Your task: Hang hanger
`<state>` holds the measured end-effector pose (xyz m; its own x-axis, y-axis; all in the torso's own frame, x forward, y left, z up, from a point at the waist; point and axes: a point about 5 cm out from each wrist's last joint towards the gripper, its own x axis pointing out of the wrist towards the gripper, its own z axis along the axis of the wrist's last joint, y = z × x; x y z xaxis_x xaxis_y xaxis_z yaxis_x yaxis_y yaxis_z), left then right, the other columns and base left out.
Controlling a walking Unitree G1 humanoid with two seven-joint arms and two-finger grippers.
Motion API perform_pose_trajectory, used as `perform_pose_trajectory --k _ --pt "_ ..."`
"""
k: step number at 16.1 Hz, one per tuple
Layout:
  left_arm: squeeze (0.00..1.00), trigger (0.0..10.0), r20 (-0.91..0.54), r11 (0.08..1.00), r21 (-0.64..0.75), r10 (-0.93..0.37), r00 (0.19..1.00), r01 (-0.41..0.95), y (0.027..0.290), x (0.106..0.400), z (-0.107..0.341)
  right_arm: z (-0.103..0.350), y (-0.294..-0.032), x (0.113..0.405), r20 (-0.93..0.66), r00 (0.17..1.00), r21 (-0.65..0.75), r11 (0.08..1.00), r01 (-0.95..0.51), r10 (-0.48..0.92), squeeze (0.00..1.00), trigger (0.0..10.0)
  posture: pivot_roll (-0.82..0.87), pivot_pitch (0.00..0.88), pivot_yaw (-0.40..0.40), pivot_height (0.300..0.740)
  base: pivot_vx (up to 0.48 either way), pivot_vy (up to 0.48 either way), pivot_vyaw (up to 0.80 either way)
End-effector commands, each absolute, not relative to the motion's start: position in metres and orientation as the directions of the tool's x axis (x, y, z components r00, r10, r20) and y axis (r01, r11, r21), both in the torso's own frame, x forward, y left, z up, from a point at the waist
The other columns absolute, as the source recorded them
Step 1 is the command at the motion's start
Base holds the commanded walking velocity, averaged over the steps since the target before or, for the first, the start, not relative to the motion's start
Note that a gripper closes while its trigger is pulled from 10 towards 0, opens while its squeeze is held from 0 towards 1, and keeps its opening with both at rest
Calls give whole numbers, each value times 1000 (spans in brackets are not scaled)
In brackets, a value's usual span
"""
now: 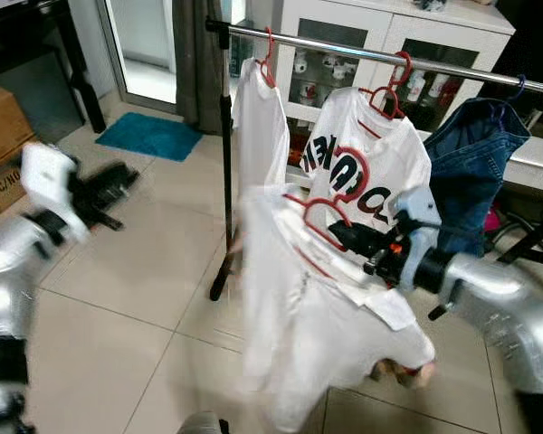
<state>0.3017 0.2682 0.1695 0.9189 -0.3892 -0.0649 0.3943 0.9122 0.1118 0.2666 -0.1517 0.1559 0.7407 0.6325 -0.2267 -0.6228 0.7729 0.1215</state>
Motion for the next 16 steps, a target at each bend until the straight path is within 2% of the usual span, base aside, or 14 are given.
perform_pose_trajectory --k 1,2,3,4,5,7,8,10,12,14,16 --pt "90 10000 -88 901 136 -402 911 411 240 301 163 147 -158 273 -191 845 130 867 -482 499 0 10000 14 0 -36 740 0 0 0" --pt "90 10000 -86 900 150 -400 913 408 234 300 161 143 -158 274 -188 867 138 887 -441 461 0 10000 14 0 -36 740 0 0 0" --pt "0 10000 -75 891 150 -421 904 428 212 299 152 132 -159 276 -197 913 128 933 -336 356 0 10000 9 0 -27 740 0 0 0" --pt "0 10000 -83 883 130 -444 892 452 196 298 144 123 -159 277 -212 938 130 959 -252 275 0 10000 8 0 -26 740 0 0 0" --pt "0 10000 -97 882 126 -445 891 454 192 297 140 121 -160 278 -218 944 146 964 -221 249 0 10000 8 0 -26 740 0 0 0" --pt "0 10000 -103 890 111 -433 895 443 186 296 133 116 -163 280 -227 954 143 975 -168 197 0 10000 -11 0 -16 740 0 0 0" --pt "0 10000 -99 921 84 -373 922 382 188 295 126 113 -164 283 -217 967 81 989 -120 135 0 10000 -33 0 2 740 0 0 0" --pt "0 10000 -110 936 69 -338 935 346 187 289 117 108 -165 283 -187 980 47 997 -53 61 0 10000 -37 0 6 740 0 0 0" --pt "0 10000 -108 938 68 -332 937 341 182 285 114 105 -168 284 -172 985 74 997 -9 21 0 10000 -24 0 2 740 120 0 0" --pt "0 10000 -102 945 44 -318 943 323 180 284 109 106 -169 287 -143 990 79 997 7 5 0 10000 -24 0 2 740 262 0 0" --pt "0 10000 -115 946 48 -315 942 322 178 284 104 106 -164 290 -125 992 9 1000 -30 30 0 10000 -26 0 8 740 287 0 0"
